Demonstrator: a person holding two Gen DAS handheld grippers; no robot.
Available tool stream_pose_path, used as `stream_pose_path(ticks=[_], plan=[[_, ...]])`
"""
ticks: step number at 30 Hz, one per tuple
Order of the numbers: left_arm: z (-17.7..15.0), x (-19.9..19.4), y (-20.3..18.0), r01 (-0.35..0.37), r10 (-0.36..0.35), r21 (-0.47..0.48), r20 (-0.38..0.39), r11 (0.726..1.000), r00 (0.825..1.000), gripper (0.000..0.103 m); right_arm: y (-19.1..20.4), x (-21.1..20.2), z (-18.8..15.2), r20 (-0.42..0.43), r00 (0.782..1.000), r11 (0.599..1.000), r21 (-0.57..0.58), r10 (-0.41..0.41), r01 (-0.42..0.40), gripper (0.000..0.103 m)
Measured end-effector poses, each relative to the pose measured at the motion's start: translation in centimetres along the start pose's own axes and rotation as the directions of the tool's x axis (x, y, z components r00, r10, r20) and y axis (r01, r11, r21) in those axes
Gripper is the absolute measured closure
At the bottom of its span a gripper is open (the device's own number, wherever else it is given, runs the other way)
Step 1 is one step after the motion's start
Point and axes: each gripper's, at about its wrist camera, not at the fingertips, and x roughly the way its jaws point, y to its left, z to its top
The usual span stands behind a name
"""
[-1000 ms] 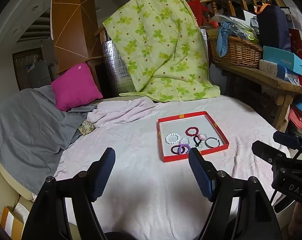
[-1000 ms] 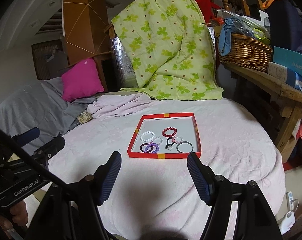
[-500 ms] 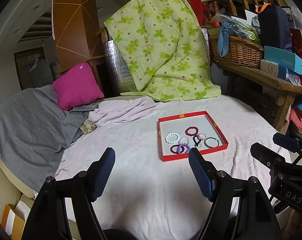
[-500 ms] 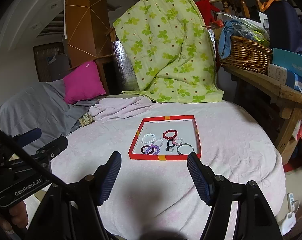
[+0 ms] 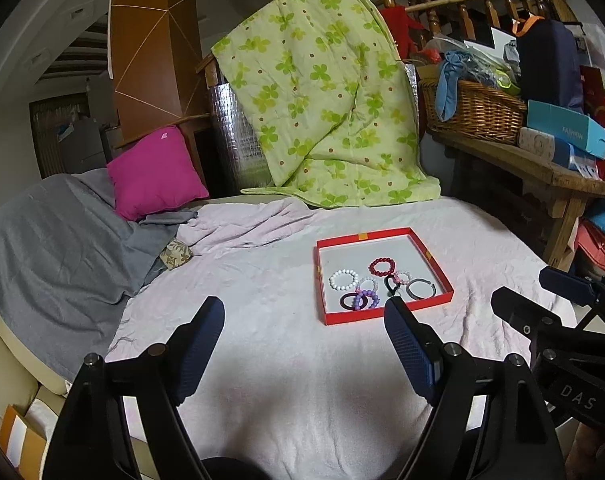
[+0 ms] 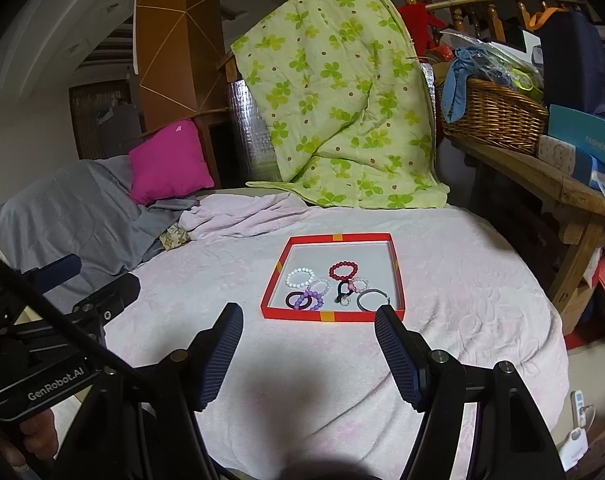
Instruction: Organize jewelry
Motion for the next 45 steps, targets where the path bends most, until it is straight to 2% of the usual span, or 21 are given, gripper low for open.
stream_pose_path(ticks=[23,33,45], plan=[[0.2,-0.3,2.8,0.014,-0.013,-0.047,0.019,0.999,1.0,0.018,2.1,-0.1,1.4,0.0,0.999,0.998,-0.051,-0.044,0.044,0.031],[1.6,1.1,2.3,0.024,-0.023,-0.041,0.021,0.999,1.0,0.018,1.8,1.2,2.3,-0.004,0.998,0.995,-0.076,-0.066,0.065,0.031],[3.1,3.4,2.3,-0.003,0.003,-0.046,0.004,0.999,1.0,0.018,0.5,4.0,3.6,-0.023,0.998,0.997,-0.06,-0.054,0.053,0.031]])
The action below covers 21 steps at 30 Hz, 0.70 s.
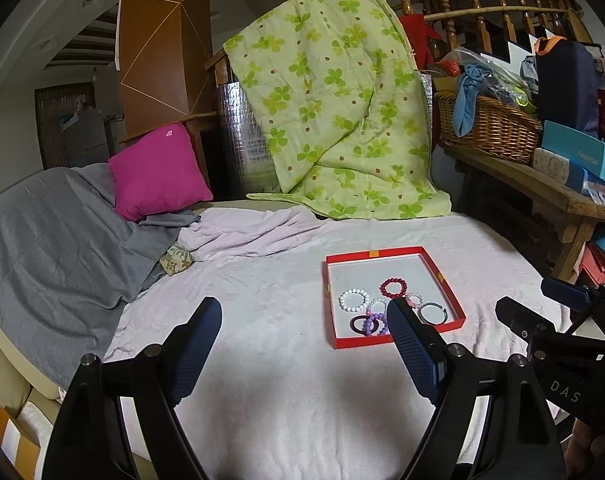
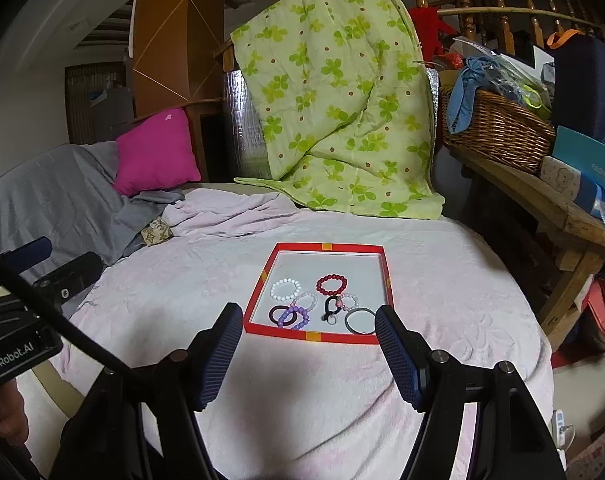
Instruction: Organize jewelry
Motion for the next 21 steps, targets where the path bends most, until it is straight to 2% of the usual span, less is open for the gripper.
stream_pose_path(ticks=[21], plan=[[0.1,3.6,0.4,-0.003,0.002,-0.014,-0.045,1.0,0.999,0.018,0.4,4.5,0.0,-0.056,0.998,0.999,-0.012,0.03,-0.031,0.031]])
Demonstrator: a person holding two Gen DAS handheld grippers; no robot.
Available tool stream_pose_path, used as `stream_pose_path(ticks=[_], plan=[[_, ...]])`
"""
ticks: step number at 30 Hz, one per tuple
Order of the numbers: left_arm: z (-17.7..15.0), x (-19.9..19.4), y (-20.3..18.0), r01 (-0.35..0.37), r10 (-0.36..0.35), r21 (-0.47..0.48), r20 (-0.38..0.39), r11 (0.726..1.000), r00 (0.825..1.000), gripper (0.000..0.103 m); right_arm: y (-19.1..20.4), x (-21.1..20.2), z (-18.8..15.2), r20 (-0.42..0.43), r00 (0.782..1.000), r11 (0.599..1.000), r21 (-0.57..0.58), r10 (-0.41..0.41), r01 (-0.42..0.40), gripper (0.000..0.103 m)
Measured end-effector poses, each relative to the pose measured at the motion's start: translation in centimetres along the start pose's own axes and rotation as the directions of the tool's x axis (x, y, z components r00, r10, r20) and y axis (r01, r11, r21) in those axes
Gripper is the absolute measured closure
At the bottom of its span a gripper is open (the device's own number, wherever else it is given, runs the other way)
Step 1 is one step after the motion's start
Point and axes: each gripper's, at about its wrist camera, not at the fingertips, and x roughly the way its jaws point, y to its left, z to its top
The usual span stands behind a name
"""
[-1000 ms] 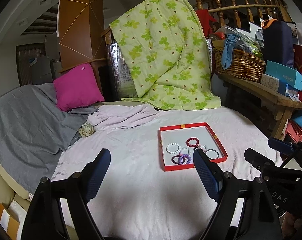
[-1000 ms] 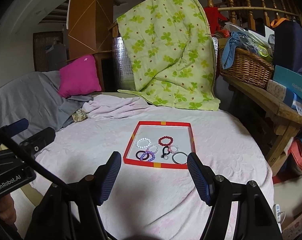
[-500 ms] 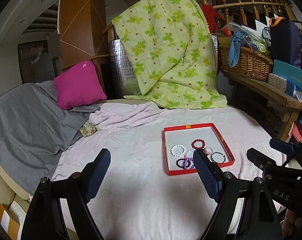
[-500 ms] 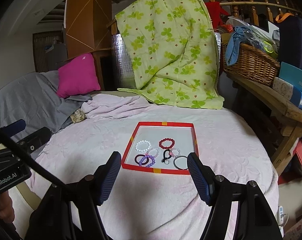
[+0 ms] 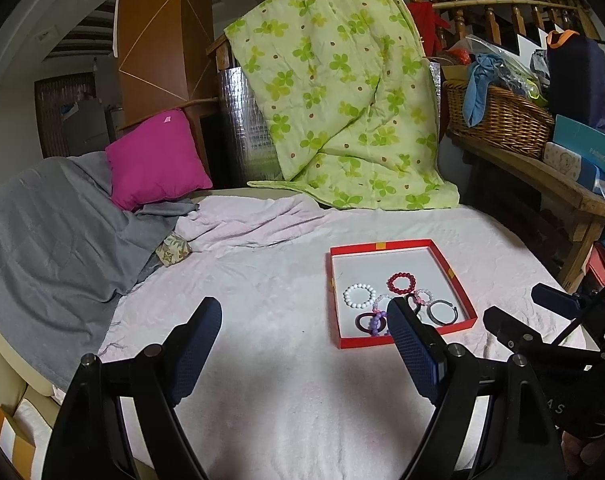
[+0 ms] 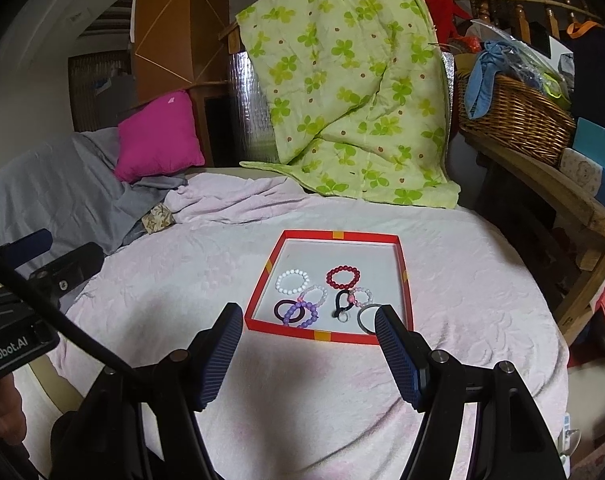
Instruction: Organize jewelry
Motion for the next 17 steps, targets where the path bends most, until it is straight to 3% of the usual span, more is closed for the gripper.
stream_pose_path(ticks=[14,17], plan=[[-0.3,2.3,0.5,0.022,-0.022,-0.013,-0.004,1.0,1.0,0.018,0.1,2.3,0.1,-0.02,1.0,1.0,0.003,0.01,-0.01,0.031],[-1.2,5.2,1.0,0.015,-0.016,-0.032,-0.042,0.999,0.999,0.018,-1.3,3.2,-0.1,-0.014,1.0,1.0,0.023,-0.006,0.006,0.031]])
